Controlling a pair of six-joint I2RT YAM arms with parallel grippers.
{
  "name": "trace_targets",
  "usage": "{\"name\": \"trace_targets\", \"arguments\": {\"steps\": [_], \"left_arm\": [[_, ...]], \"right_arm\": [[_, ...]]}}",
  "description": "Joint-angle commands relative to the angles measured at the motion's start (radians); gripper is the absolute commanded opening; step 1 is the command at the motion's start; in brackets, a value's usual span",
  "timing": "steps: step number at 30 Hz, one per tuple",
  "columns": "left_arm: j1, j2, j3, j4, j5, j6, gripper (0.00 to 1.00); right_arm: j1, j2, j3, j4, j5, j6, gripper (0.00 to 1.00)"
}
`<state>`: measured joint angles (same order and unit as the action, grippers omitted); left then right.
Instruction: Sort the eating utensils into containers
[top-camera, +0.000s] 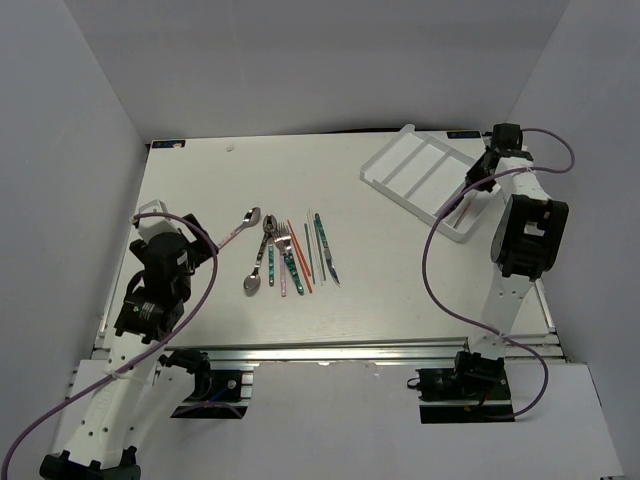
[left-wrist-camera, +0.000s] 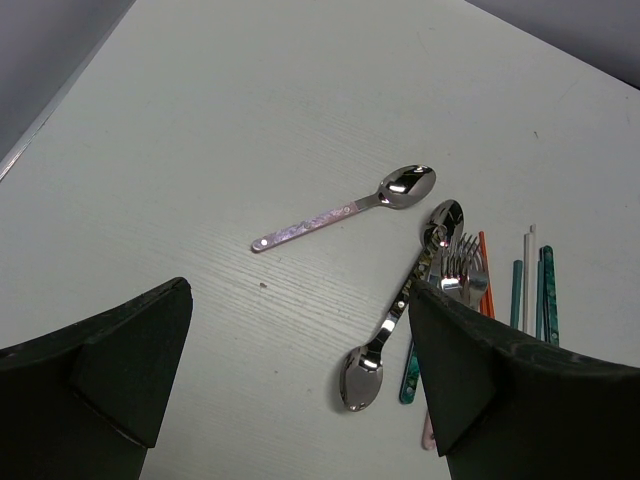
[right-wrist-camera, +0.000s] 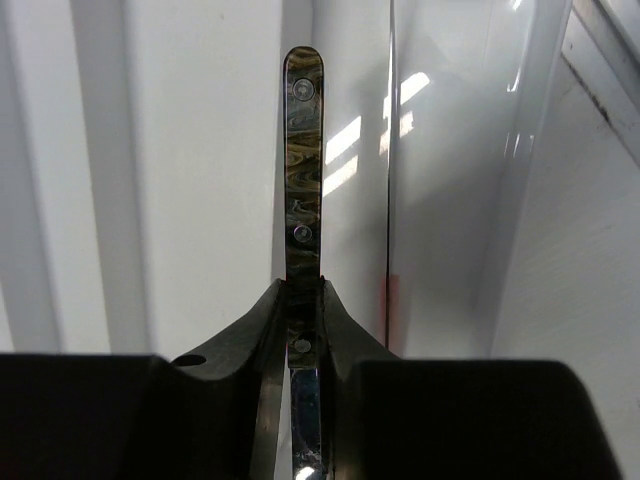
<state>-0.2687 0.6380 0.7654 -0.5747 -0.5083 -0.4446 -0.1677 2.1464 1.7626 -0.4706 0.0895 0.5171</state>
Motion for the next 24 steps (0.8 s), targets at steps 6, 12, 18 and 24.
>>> {"name": "trace_targets", "arguments": {"steps": [6, 12, 18, 24], "left_arm": [[-0.004, 0.003, 0.0, 0.012, 0.01, 0.009, 0.98], [-0.004, 0.0, 0.0, 0.012, 0.01, 0.01, 0.98], [-0.004, 0.012, 0.002, 0.012, 0.011, 0.01, 0.98], [-0.004, 0.017, 0.002, 0.009, 0.007, 0.01, 0.98]], "right_arm": [[-0.053, 0.059, 0.147, -0.052, -0.048, 0.001, 0.0], [-0.055, 0.063, 0.138, -0.056, -0.069, -0.011, 0.32], [-0.047, 0.015, 0.147, -0.069, -0.102, -0.008, 0.71], [0.034, -0.115, 0.126, -0.085, -0.093, -0.045, 0.77]]}}
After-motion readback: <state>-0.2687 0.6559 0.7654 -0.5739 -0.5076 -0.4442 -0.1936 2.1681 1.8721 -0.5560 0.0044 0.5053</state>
